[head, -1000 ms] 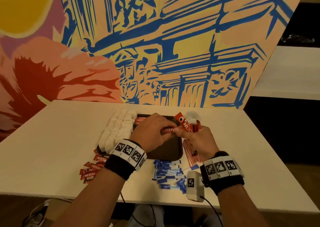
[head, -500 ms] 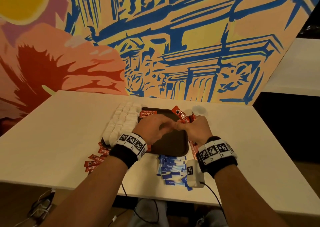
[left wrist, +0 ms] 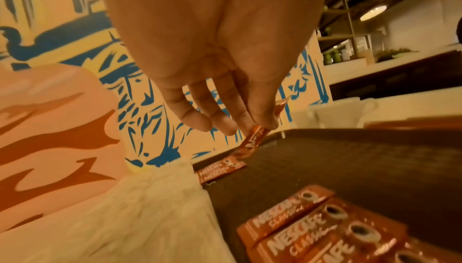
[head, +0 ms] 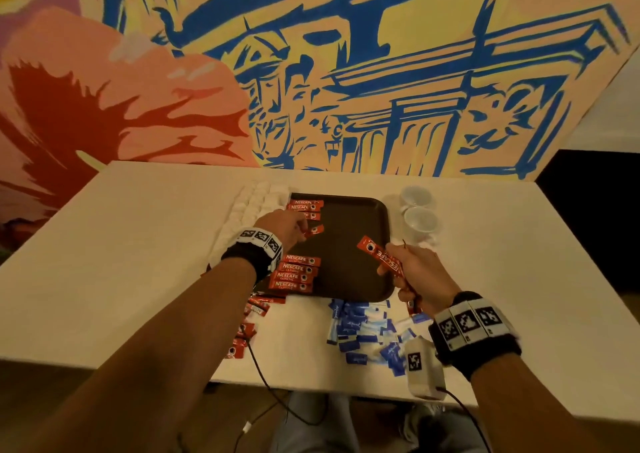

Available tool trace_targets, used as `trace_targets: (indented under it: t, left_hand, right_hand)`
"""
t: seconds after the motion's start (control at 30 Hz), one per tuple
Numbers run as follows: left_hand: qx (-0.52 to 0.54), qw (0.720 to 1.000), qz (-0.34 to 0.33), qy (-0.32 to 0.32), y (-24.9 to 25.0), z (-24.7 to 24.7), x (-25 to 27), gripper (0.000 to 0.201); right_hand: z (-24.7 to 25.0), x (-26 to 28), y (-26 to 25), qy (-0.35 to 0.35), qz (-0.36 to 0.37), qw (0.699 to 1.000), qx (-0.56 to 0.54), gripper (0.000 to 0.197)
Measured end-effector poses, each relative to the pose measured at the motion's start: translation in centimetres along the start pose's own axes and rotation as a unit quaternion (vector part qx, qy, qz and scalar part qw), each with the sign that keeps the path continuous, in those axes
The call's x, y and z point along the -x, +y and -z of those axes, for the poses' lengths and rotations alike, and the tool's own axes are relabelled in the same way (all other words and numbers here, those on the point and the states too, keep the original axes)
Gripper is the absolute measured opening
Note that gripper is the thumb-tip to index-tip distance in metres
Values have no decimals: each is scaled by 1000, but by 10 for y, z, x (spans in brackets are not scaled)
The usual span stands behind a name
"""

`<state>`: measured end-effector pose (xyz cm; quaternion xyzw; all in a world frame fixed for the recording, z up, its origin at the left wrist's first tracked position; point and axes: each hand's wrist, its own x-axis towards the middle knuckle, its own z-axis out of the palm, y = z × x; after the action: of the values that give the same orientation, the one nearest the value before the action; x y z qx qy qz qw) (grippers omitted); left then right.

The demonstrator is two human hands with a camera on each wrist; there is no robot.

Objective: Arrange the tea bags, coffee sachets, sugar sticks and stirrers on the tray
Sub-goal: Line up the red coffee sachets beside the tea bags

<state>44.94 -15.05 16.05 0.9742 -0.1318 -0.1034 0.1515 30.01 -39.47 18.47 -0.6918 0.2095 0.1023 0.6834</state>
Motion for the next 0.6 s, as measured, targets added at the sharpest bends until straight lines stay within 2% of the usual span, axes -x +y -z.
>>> trace_targets:
  t: [0.2,0.4,0.6]
  left_hand:
    - [-79,995,-17,-57,-3,-32,-24,16]
    - [-110,993,-9,-52,-8,-48,-40,16]
    - [-87,994,-18,-62,-9,-53,-46,17]
  right_hand:
    - [3,-16,11,3,-12,1000,10,22]
    - [4,-21,16,-5,-33,999,16,22]
    - [7,-27,17,-4,-35,999,7,22]
